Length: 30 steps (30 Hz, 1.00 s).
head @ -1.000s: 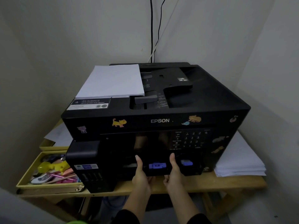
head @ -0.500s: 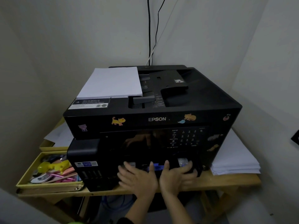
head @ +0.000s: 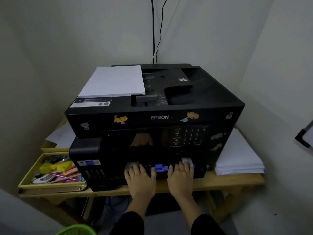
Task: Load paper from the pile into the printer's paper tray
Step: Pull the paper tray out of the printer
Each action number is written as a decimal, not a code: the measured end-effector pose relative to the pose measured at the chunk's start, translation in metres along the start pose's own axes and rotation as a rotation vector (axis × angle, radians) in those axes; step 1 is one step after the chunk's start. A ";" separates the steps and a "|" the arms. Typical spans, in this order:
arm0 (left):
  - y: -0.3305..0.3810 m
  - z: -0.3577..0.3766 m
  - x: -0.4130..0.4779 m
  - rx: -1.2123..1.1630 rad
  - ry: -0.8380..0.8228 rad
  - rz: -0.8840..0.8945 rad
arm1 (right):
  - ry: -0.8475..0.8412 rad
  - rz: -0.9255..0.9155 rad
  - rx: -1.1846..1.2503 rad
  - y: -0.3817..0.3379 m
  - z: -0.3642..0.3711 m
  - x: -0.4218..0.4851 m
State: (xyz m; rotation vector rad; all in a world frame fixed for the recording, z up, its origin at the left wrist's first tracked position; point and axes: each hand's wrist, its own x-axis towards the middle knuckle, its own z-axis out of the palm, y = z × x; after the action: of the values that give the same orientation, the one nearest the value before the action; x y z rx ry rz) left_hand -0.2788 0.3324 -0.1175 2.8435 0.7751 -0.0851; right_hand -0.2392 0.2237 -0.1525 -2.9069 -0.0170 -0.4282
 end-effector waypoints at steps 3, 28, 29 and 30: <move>-0.004 0.002 -0.012 0.024 -0.027 0.013 | -0.052 -0.032 -0.006 0.006 -0.011 -0.014; -0.050 0.002 -0.135 0.159 -0.086 0.186 | -0.283 -0.109 0.009 0.040 -0.078 -0.134; -0.051 0.000 -0.140 0.178 -0.093 0.195 | -0.289 -0.103 -0.004 0.040 -0.080 -0.138; -0.052 0.000 -0.146 0.197 -0.093 0.202 | -0.280 -0.086 -0.024 0.040 -0.082 -0.144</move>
State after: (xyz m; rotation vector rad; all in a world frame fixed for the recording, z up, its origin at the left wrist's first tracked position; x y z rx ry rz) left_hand -0.4313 0.3038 -0.1106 3.0597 0.4814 -0.2765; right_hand -0.3989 0.1708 -0.1250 -2.9725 -0.1800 -0.0312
